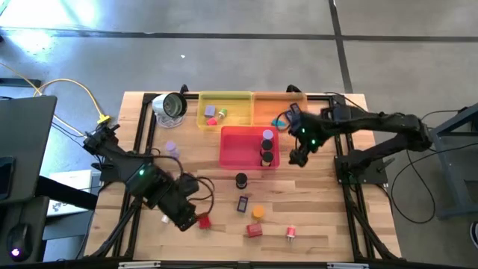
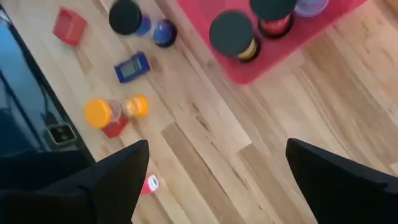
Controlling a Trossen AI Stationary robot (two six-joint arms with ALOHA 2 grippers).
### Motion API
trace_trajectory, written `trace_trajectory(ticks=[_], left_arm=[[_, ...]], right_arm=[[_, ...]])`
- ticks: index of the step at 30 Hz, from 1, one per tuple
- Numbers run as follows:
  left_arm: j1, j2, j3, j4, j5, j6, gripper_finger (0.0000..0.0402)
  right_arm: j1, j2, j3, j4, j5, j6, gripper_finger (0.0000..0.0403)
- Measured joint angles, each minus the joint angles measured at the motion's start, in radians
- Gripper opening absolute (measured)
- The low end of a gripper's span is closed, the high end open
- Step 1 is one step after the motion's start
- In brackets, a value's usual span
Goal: Pick & Place Office items
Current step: Put the left red charger adapter into the yellow bin
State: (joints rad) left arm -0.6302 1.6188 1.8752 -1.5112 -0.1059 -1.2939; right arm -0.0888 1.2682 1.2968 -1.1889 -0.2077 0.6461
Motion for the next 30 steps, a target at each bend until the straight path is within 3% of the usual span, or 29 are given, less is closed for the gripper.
trace_trajectory(ticks=[3,6,9,13,17,23,30], left_arm=[[-0.057,0.02,-0.001,-0.001,-0.003,-0.212,0.0232],[-0.124,0.059,-0.001,0.0,-0.019,-0.318,0.0232],[-0.163,0.102,-0.001,0.001,-0.038,-0.377,0.0232],[-0.158,0.156,-0.002,0.008,-0.06,-0.341,0.0232],[-0.126,0.183,-0.002,0.031,-0.066,-0.146,0.0232],[-0.083,0.222,-0.002,0.034,-0.112,0.445,0.0232],[-0.053,0.305,-0.001,0.026,-0.107,0.858,0.0232]], right_arm=[[0.091,0.0,0.0,-0.001,0.076,0.042,0.0366],[0.165,0.0,0.0,-0.001,0.147,0.076,0.0366],[0.224,0.0,0.0,-0.001,0.203,0.094,0.0366],[0.282,0.009,0.0,0.018,0.232,0.103,0.0366],[0.321,0.014,0.0,0.04,0.239,0.141,0.0366],[0.362,0.032,0.0,0.066,0.233,0.168,0.0366],[0.415,0.064,0.0,0.069,0.231,0.196,0.0366]])
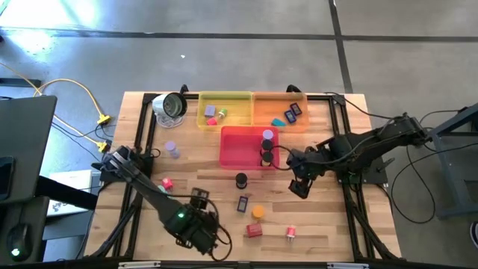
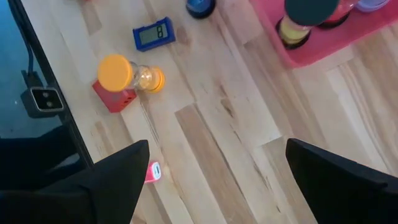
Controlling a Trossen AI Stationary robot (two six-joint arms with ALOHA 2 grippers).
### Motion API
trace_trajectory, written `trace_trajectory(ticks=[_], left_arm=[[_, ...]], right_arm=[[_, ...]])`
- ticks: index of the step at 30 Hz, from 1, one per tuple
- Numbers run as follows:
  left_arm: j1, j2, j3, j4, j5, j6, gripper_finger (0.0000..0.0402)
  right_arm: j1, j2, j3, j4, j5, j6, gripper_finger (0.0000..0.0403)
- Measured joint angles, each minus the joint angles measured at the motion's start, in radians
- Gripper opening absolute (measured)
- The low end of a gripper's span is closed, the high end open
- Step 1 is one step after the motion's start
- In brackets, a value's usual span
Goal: Pick & Place Office items
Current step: Put the left red charger adapter into the yellow bin
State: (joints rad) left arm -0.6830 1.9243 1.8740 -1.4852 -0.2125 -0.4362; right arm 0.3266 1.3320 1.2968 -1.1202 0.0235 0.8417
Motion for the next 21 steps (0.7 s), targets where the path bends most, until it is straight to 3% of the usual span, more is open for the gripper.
trace_trajectory(ticks=[5,9,21], left_arm=[[0.014,0.021,0.0,0.014,0.018,0.248,0.0232],[0.029,0.02,0.0,0.02,0.019,0.337,0.0232],[0.055,0.014,0.0,0.001,0.038,0.135,0.0232]], right_arm=[[0.038,0.02,0.0,0.005,0.004,0.025,0.0366],[0.061,0.02,0.0,0.018,0.005,0.048,0.0366],[0.075,0.02,0.0,0.033,0.011,0.049,0.0366]])
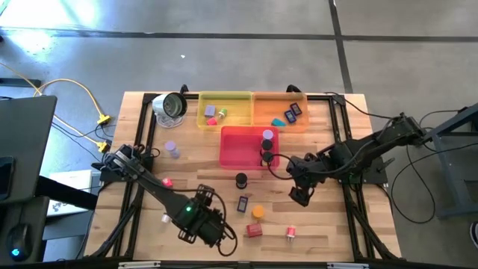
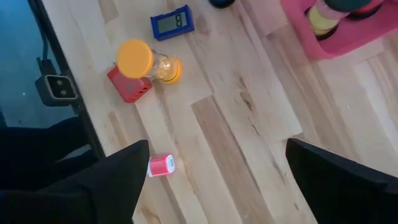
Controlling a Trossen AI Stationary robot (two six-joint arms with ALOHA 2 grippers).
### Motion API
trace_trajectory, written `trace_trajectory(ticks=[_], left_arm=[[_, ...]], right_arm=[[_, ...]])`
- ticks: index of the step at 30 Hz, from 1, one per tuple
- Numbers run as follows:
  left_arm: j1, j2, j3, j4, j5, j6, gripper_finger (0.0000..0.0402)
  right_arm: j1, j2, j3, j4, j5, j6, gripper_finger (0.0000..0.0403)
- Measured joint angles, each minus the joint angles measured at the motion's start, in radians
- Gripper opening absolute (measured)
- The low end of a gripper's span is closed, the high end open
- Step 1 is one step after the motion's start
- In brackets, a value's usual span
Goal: Pick & Place Office items
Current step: Put the left red charger adapter into the yellow bin
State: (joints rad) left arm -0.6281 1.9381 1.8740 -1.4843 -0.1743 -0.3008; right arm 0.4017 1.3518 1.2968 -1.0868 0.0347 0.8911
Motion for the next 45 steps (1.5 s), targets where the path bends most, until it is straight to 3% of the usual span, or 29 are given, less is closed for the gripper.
trace_trajectory(ticks=[7,10,15,21,27,31,36,45], left_arm=[[-0.003,0.0,0.0,0.001,0.006,0.061,0.0233],[-0.003,0.0,0.0,0.012,-0.058,0.045,0.0249],[-0.003,0.0,0.0,0.035,-0.115,0.04,0.0319],[0.0,0.0,0.0,0.037,-0.06,-0.092,0.0394],[0.0,0.0,0.0,0.033,-0.089,-0.164,0.0391],[0.0,0.0,0.0,0.005,-0.174,-0.105,0.0391],[-0.004,0.0,-0.009,0.0,-0.194,0.005,0.0391],[-0.04,0.006,-0.033,0.092,-0.062,0.152,0.0391]], right_arm=[[0.0,0.0,0.0,0.0,0.019,-0.022,0.0366],[0.0,0.0,0.0,0.0,0.019,-0.024,0.0366],[0.0,0.0,0.0,0.0,0.019,-0.029,0.0366],[0.0,-0.001,0.0,0.0,0.028,-0.048,0.0366],[0.0,-0.001,0.0,0.0,0.045,-0.051,0.0366],[0.0,-0.001,0.0,0.0,0.045,-0.05,0.0366],[0.0,-0.001,0.0,0.015,0.045,-0.05,0.0366],[0.0,-0.001,0.0,0.038,0.042,-0.048,0.0366]])
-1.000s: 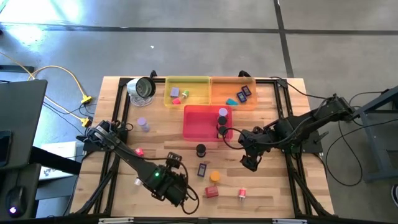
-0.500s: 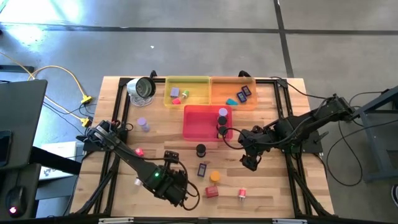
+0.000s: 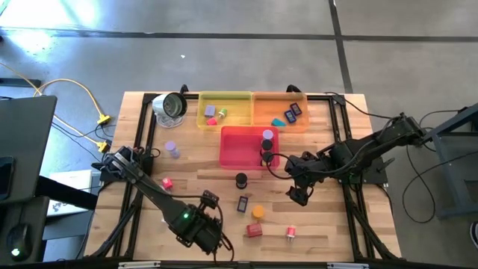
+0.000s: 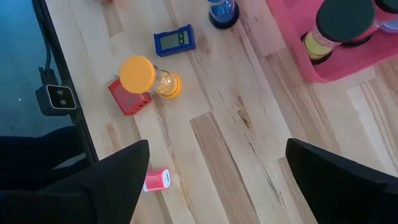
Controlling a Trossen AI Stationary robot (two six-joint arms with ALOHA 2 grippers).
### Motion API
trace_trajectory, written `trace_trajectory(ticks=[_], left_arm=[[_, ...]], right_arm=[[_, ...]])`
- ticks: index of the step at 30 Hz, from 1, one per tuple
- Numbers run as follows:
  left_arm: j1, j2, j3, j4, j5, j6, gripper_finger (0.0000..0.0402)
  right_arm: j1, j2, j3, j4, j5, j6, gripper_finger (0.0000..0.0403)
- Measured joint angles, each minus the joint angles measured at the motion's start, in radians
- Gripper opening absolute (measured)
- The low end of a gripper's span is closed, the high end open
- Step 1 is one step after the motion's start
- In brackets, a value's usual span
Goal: Pick & Place Office items
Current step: Put the left red charger adapter into the yellow bin
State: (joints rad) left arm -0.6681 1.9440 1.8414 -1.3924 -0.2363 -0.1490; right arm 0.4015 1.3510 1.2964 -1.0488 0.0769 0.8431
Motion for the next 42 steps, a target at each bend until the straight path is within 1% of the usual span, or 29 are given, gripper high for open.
trace_trajectory(ticks=[3,6,11,15,24,29,33,37,42], left_arm=[[-0.006,0.002,-0.046,0.058,0.024,0.017,0.039],[-0.01,0.0,-0.077,0.128,0.024,0.041,0.039],[-0.011,0.001,-0.12,0.19,0.049,0.013,0.039],[-0.007,0.001,-0.128,0.186,0.055,-0.03,0.039],[-0.006,0.001,-0.134,0.188,0.084,-0.011,0.039],[-0.006,0.001,-0.198,0.229,0.083,0.065,0.039],[0.0,0.001,-0.227,0.275,0.052,0.158,0.039],[0.014,0.001,-0.25,0.292,0.112,0.175,0.039],[0.015,0.001,-0.264,0.337,0.131,0.219,0.0385]], right_arm=[[0.0,0.0,0.0,0.014,0.0,0.001,0.0366],[0.0,0.0,0.0,0.021,0.0,0.001,0.0366],[0.0,0.0,0.0,0.029,-0.001,0.002,0.0366],[0.0,0.0,0.0,0.032,-0.001,0.002,0.0366],[0.003,0.0,0.0,0.033,0.0,0.001,0.0366],[0.014,0.0,0.0,0.035,0.002,-0.001,0.0366],[0.018,0.0,0.0,0.037,0.001,-0.001,0.0366],[0.018,0.0,0.0,0.037,0.0,0.016,0.0366],[0.018,0.0,0.0,0.037,-0.001,0.024,0.0366]])
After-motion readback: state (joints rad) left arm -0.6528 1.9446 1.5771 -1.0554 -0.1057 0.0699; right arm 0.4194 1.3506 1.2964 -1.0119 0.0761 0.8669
